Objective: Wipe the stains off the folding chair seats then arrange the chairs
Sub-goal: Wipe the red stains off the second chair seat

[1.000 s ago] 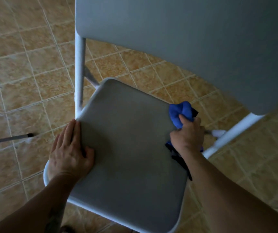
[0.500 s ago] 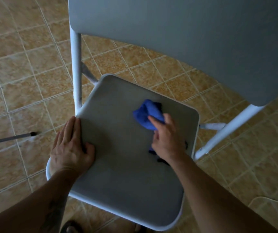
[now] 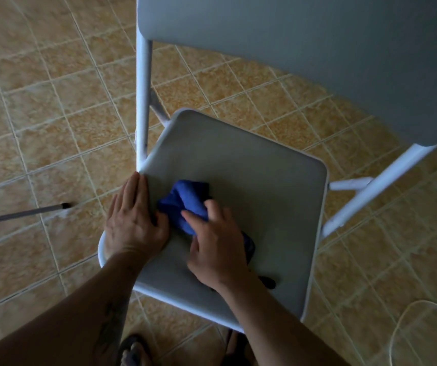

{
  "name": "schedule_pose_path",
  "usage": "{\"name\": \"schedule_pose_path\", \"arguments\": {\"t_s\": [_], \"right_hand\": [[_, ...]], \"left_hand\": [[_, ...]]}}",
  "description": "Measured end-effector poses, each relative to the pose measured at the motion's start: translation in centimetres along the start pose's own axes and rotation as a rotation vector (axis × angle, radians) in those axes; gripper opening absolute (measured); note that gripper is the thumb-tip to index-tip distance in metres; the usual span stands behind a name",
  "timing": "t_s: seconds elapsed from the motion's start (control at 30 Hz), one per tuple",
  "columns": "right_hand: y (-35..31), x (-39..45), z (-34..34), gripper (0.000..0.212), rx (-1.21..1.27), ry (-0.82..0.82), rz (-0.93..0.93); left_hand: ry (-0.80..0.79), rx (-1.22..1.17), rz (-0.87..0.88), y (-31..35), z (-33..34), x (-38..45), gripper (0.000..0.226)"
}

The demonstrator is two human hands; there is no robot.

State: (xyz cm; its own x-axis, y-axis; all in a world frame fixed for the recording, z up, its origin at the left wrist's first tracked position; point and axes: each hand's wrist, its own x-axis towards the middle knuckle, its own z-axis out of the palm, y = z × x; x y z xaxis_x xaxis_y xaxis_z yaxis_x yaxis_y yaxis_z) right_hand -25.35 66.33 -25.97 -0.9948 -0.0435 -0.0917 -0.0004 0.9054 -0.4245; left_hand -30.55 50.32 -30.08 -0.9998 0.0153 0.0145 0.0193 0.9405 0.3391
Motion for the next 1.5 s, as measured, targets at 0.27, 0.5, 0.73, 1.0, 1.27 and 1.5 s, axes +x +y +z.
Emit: {"name": "schedule_pose_path", "arguments": {"t_s": [0.27,0.5,0.73,1.0,1.27,1.5], "right_hand": [[8.1,-6.4,-2.9,0.055,-0.117,0.12,0.344],[4.7,-7.7,-2.5,0.056,-0.057,0.148,0.583],[1.7,-6.3,0.0,0.053,-0.074,0.006,0.155],[8.3,-10.9,-3.3,0.053,-0.182,0.111,0.587],[1.8,-9.1,-1.8,0.045,-0.042,-0.039,0.264],[5.5,-10.8,-2.8,0.052,-0.083,-0.044,0.278]], "left_hand": [[-0.07,-0.04,0.053,-0.8,-0.4,-0.4,0.08],[-0.16,0.017,0.117,-1.1,-0.5,-0.8,0.075],[-0.156,-0.059,0.334,-2.4,-1.6,-1.4,0.072],[-0.193,0.026,0.358,-2.3,-1.6,-1.8,0.073],[-0.211,0.123,0.249,-0.1,-2.1,-2.8,0.062],[-0.208,0.157,0.247,-0.7,-2.7,-3.5,0.059]]}}
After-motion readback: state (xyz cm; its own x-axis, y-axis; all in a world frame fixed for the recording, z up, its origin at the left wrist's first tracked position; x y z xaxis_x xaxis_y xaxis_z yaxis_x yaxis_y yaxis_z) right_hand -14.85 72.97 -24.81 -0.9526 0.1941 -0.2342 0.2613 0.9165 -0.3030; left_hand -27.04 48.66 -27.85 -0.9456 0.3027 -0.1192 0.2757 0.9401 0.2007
